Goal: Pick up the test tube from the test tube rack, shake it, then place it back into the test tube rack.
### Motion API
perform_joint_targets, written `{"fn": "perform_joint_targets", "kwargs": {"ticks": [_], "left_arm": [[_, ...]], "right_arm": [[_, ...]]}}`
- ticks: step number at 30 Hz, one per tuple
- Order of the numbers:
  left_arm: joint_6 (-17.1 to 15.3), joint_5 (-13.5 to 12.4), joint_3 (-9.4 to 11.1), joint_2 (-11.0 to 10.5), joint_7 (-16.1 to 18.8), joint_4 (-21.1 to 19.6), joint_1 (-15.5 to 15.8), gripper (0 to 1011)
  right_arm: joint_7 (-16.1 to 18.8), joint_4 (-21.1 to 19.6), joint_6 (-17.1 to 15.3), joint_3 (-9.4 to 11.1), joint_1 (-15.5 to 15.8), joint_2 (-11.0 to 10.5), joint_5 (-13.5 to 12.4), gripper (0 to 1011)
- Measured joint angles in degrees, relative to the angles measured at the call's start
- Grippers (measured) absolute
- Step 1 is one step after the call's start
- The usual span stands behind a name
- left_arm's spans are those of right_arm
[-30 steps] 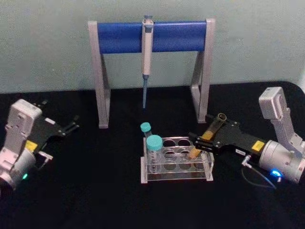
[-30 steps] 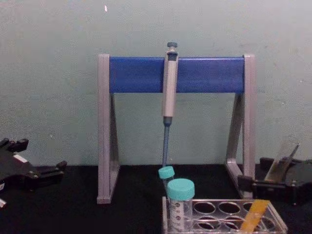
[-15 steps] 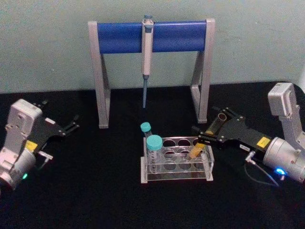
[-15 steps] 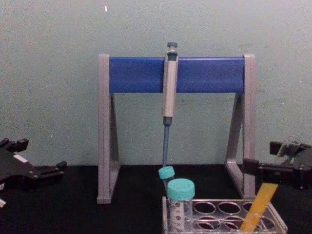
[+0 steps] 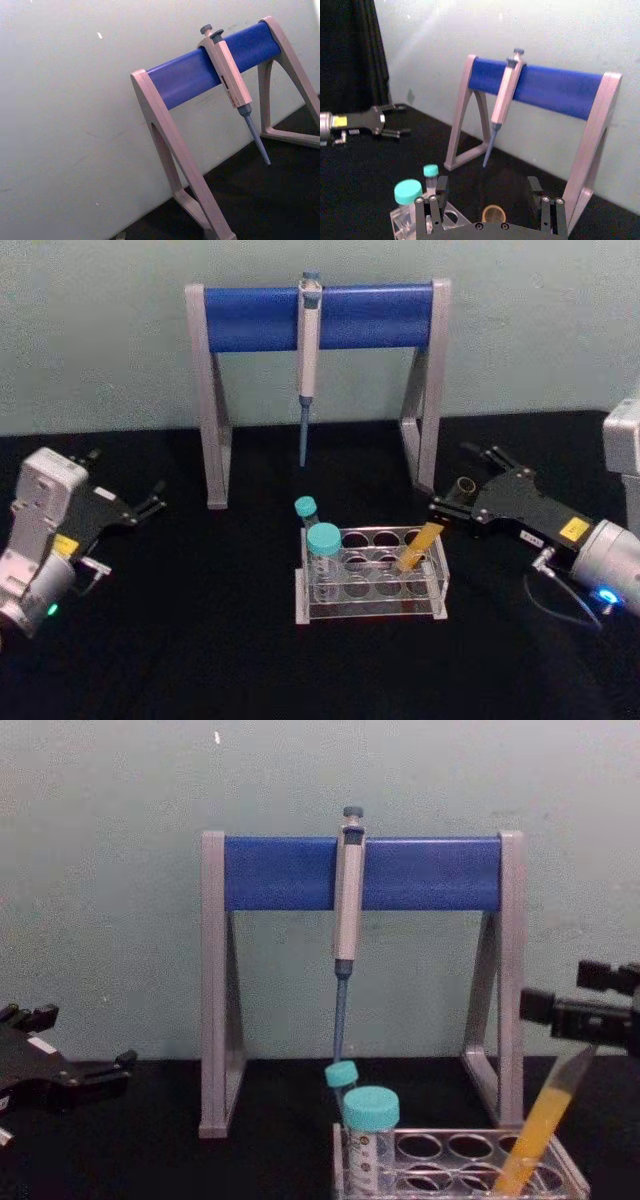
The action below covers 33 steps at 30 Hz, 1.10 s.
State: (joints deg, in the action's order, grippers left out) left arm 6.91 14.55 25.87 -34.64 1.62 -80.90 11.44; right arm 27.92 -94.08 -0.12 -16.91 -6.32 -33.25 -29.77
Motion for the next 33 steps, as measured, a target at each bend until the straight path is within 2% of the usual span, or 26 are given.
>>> {"fn": "perform_joint_targets", "kwargs": {"ticks": [9,14,24,33], "left_arm": [[0.0,0.0,0.0,0.0,0.0,0.0,0.0,1002],[0.0,0.0,0.0,0.0,0.0,0.0,0.0,1001],[0.0,0.0,0.0,0.0,0.0,0.0,0.0,1002],[0.0,0.0,0.0,0.0,0.0,0.0,0.0,1002]], "right_arm": [[-3.3,-5.3,1.3,3.5,4.0,-0.3,-0.9,1000],[-6.1,-6.5,2.0,5.9,5.9,0.7,-0.8,1000],[-9.1,-5.7,2.1,9.1,7.5,3.2,-0.2,1000],[-11.7,-3.8,0.4,10.0,7.5,4.9,2.3,1000]]}}
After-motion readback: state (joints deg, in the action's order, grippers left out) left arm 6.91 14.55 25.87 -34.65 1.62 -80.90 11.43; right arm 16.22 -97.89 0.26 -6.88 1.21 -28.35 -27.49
